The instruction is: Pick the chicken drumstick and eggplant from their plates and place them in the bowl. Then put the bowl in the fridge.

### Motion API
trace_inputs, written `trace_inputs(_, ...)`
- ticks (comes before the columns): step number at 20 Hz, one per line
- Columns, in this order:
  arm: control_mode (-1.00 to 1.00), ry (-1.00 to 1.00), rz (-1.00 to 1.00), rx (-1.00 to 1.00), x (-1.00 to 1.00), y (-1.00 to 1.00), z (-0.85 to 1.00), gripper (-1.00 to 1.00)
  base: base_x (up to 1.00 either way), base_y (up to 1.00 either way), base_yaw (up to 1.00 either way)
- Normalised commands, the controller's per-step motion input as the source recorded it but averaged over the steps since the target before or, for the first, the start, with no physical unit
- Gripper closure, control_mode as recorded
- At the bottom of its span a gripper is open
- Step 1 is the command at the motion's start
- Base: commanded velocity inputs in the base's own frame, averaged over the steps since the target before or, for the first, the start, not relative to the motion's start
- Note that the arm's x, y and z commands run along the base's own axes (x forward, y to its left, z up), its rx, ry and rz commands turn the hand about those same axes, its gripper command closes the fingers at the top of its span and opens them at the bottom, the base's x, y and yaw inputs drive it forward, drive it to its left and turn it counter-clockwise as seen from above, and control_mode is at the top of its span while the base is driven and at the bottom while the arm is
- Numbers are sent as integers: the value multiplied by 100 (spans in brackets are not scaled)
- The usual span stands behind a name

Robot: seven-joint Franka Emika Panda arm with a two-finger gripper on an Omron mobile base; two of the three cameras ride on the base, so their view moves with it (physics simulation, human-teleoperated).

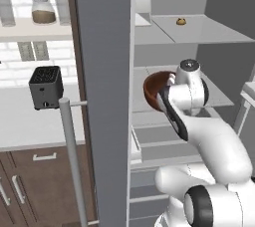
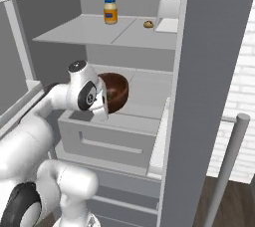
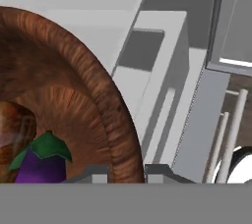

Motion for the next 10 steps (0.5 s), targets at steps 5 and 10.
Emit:
trace_inputs(5, -100, 0, -4, 1, 87, -34, -37, 100, 0, 0, 0)
trace_inputs(10, -100, 0, 0, 1, 79, -9, -31, 100, 0, 0, 0)
